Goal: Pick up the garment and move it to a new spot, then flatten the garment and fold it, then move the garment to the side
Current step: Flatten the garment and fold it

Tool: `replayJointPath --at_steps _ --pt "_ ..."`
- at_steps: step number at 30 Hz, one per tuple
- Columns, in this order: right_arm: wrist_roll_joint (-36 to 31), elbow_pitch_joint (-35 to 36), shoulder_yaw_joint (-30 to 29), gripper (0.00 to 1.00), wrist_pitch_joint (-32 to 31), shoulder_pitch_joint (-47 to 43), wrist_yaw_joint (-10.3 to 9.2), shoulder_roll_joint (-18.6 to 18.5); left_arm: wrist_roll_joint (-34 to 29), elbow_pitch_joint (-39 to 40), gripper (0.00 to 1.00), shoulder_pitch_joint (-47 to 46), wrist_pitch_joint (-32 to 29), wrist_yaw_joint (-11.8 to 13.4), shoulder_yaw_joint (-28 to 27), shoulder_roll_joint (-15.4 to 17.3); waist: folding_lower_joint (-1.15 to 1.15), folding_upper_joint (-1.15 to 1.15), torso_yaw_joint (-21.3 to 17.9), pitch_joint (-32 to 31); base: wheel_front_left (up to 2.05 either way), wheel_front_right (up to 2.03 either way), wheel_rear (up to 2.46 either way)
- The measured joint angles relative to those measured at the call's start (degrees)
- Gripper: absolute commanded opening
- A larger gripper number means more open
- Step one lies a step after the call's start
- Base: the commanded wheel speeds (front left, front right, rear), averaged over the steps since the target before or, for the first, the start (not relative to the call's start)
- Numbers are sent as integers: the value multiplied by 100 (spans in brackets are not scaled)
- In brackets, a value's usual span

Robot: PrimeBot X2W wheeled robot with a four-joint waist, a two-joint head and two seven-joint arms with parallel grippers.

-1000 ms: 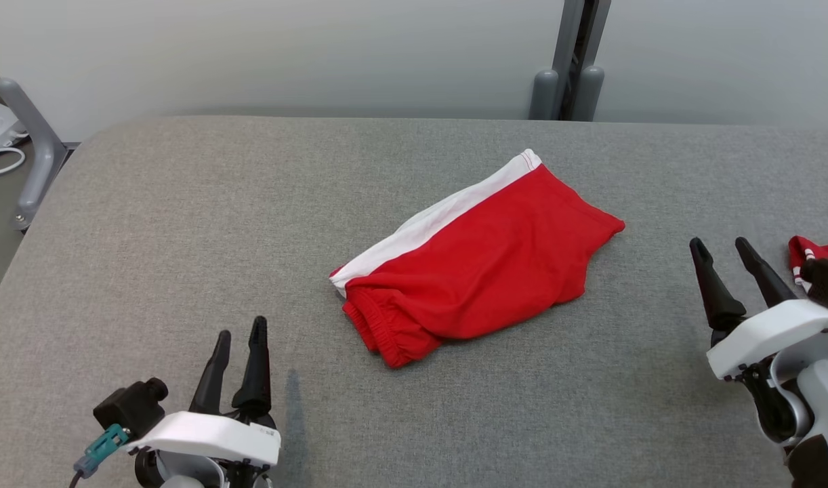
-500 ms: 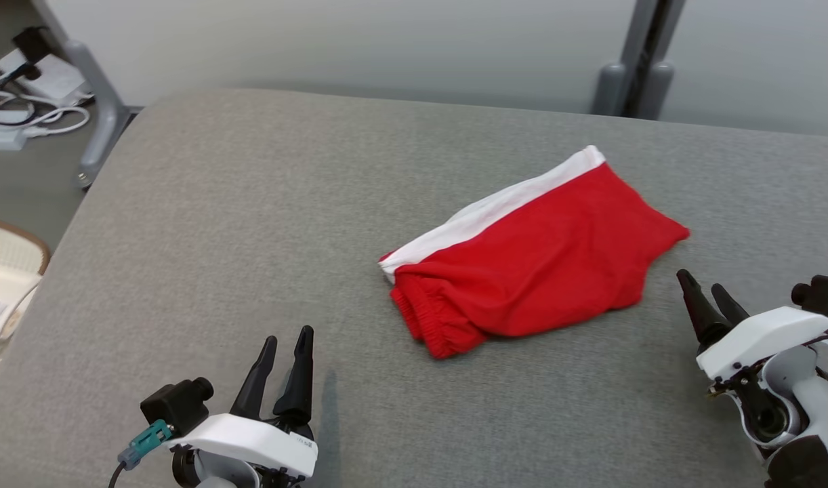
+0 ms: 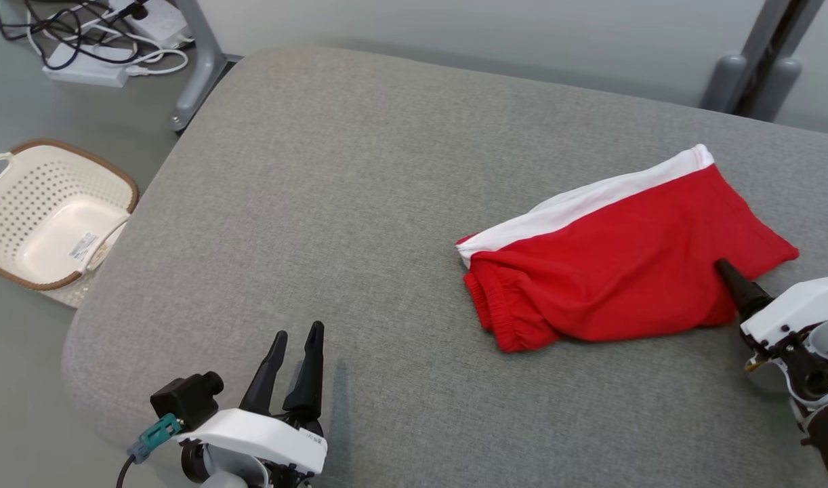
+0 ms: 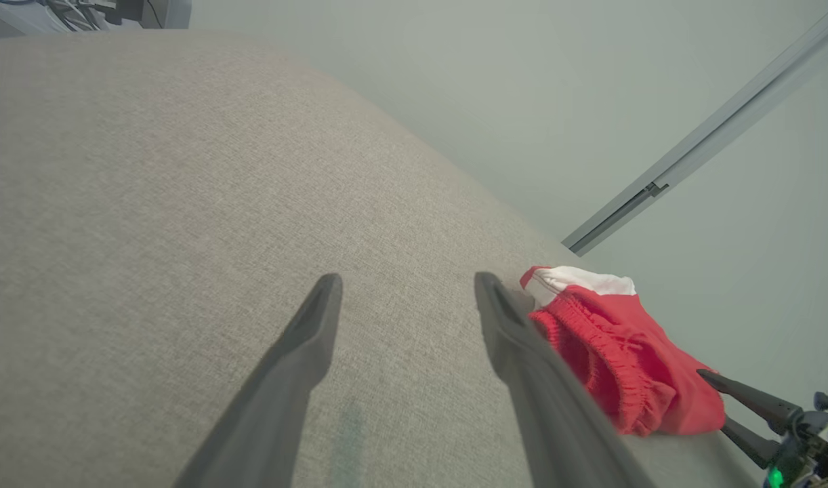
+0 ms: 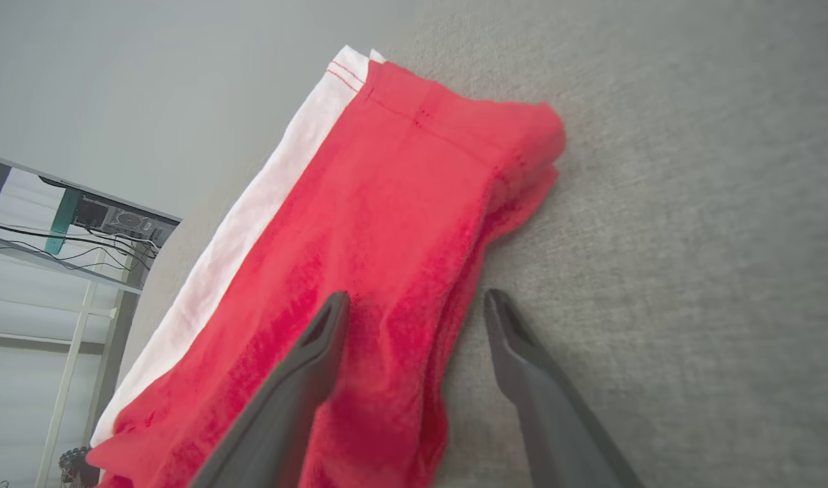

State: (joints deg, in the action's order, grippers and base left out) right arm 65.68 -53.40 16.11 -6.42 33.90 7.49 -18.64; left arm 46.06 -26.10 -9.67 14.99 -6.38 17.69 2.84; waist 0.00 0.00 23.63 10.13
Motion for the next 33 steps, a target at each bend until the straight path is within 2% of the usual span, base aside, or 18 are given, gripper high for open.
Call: replayJointPath --at_steps 7,15,16,17,18,19,23,33 --pt "15 -419 62 100 -126 350 1 -75 63 80 100 -5 0 40 109 -3 0 0 223 112 0 0 0" --pt "-116 -754 212 100 69 586 2 -35 149 133 100 -25 -1 91 159 -3 0 0 296 150 0 0 0" --pt "-100 -750 214 46 91 595 2 -14 156 149 100 -26 -1 111 149 -3 0 0 292 150 0 0 0" --pt "-94 -745 241 31 105 609 2 -5 179 167 100 -30 0 126 143 -3 0 0 283 152 0 0 0" --pt "-109 -735 280 5 136 615 2 -2 193 182 100 -34 0 134 141 -2 0 0 272 153 0 0 0" --pt "-123 -745 305 0 185 617 2 2 193 190 100 -37 -1 134 145 -3 0 0 258 151 0 0 0" --pt "-201 -790 456 0 314 619 0 77 -74 185 100 -81 0 137 214 0 0 0 185 131 0 0 0" --pt "126 -759 350 0 758 542 0 232 36 222 100 -97 0 142 246 -2 0 0 -49 -27 0 0 0"
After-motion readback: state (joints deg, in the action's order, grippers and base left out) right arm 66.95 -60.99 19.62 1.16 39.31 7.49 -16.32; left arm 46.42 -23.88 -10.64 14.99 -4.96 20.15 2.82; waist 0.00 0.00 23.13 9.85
